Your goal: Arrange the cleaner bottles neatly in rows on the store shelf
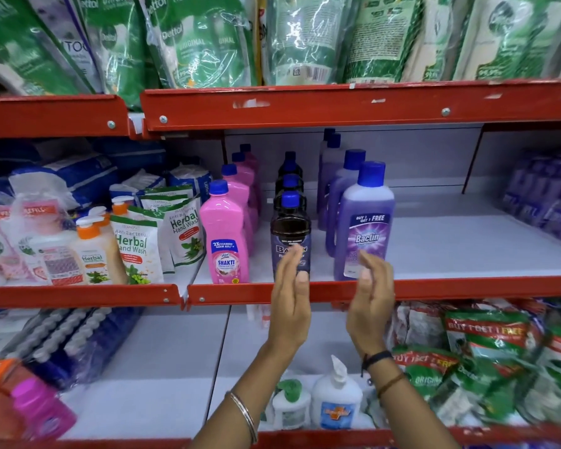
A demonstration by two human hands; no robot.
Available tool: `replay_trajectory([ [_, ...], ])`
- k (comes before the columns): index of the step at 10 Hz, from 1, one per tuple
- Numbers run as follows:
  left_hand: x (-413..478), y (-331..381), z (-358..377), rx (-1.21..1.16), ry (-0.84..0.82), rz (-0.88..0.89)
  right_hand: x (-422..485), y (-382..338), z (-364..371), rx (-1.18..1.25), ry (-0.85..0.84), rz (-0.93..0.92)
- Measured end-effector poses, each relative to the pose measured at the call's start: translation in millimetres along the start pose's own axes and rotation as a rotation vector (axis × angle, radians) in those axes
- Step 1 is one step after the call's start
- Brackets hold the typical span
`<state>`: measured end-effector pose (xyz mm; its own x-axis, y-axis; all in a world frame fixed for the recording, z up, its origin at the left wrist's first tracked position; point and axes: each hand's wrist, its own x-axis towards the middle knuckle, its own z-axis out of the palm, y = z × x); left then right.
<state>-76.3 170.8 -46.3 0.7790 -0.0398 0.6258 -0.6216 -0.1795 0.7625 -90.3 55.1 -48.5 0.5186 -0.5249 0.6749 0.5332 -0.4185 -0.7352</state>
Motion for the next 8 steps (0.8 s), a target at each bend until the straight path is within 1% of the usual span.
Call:
replay_trajectory([
  [1,5.6,11.9,27.0,-0.103,-0.13,-0.081,25.1,10.3,-24.1,-0.005,0.026,0.091],
  [2,22.7,21.2,50.4,-0.145,-0.16,-0.302,40.1,23.3,-36.4,-0.006,-0.13,0.205],
  [3,35.2,24.9,62.1,-0.159,-0.148,-0.408,47.4,33.1,-45.7,-0.017,-0.263,0.237],
  [4,33.6,25.1,71.5,-0.187,-0.106,-0.418,55.2,42.0,-53.3,0.092,-0.313,0.275],
  [5,28.6,28.2,72.8,-0.179,-0.079,-0.431,59.4,45.6,-55.6,0.105,-0.344,0.312],
  [6,30.1,33.3,74.0,-0.186,-0.083,-0.406,62.0,50.2,-58.1,0.092,-0.375,0.312],
  [7,23.2,39.8,70.4,-0.064,-0.134,-0.399,57.2,37.2,-64.0,0.039,-0.374,0.282],
  [8,17.8,46.1,62.1,0.006,-0.051,-0.225,61.2,17.0,-65.9,-0.053,-0.22,0.163],
])
